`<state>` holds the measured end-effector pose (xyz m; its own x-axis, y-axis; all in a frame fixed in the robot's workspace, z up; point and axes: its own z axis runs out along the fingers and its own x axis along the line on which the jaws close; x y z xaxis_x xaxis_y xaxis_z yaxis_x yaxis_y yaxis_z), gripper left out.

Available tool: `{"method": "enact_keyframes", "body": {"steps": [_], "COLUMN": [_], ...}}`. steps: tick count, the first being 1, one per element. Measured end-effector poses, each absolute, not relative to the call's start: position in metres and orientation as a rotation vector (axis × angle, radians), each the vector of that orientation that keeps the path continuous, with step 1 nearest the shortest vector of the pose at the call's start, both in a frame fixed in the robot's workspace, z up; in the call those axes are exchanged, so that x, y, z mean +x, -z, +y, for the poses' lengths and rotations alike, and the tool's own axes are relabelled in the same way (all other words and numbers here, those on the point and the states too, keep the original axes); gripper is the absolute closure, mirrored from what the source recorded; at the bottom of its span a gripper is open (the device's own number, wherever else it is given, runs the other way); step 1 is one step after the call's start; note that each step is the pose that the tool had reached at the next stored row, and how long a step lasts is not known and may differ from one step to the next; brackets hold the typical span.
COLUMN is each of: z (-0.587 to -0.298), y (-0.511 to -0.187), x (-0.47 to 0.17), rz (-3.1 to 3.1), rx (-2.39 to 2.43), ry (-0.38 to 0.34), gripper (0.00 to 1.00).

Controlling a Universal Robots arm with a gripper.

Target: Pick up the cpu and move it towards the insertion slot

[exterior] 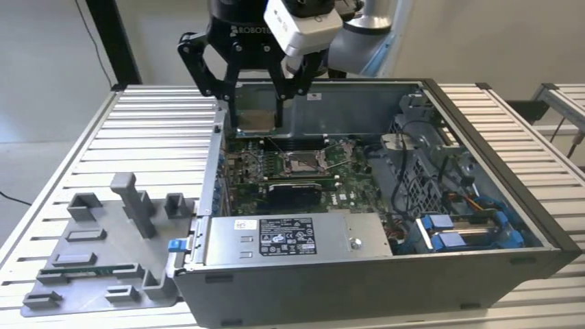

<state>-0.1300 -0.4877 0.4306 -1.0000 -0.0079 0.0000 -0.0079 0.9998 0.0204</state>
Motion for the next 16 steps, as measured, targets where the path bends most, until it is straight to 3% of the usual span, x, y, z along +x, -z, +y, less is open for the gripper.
{"method": "enact_keyframes", "body": {"steps": [16], "z": [-0.488], "y": [-0.428], "x": [-0.110], "rz": [-3.141], "rx": [0.012], "ry": [0.032], "gripper": [1.00]}}
